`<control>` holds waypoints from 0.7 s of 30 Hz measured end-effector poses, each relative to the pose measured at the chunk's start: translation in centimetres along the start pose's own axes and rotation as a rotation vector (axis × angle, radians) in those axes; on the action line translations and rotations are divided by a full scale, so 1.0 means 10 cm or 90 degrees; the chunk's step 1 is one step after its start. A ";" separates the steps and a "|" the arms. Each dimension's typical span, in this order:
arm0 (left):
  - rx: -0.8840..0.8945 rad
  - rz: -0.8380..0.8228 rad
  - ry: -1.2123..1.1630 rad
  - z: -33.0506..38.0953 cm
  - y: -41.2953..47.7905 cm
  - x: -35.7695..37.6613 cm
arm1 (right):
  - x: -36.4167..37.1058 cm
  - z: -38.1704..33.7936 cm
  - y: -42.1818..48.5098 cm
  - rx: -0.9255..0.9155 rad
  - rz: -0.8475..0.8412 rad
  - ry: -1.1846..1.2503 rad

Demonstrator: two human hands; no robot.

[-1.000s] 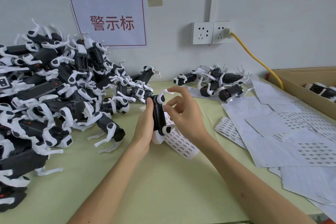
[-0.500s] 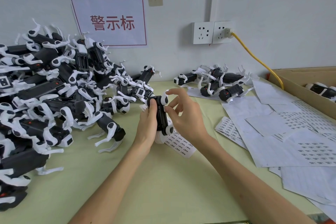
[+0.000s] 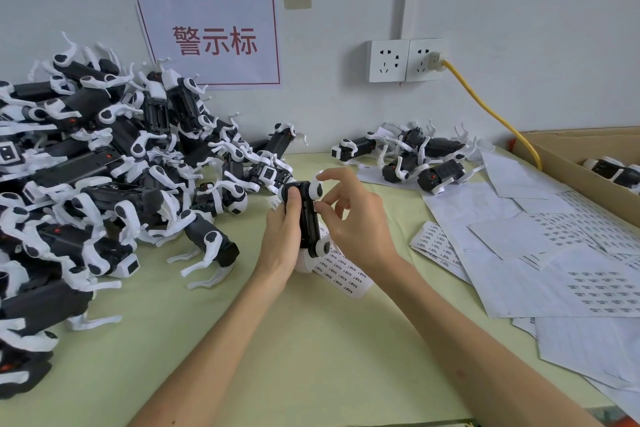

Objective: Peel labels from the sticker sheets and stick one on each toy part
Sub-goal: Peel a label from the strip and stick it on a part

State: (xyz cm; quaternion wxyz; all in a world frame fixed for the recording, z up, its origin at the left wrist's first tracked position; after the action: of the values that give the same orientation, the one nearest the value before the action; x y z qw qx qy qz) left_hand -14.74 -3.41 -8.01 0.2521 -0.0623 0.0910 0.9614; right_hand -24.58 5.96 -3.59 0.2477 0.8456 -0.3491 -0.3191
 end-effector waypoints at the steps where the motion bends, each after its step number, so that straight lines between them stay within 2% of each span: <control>1: 0.003 -0.001 0.000 0.00 0.00 0.00 | 0.00 0.00 0.00 0.000 0.000 0.000; 21: -0.008 -0.034 -0.034 0.03 -0.05 -0.01 | -0.08 0.06 0.03 0.053 -0.010 0.095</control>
State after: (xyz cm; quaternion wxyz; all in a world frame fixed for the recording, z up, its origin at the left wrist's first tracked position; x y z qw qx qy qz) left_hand -14.43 -2.96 -7.82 0.2794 -0.0407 0.0764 0.9563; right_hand -25.53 6.25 -3.55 0.2351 0.8792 -0.3361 -0.2424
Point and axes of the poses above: each hand's wrist, its own y-axis towards the middle knuckle, its own x-axis out of the palm, z = x × y, the point moved 7 cm from there along y, towards the middle knuckle, and after that the axes turned 3 degrees about y, right-handed, at the moved point
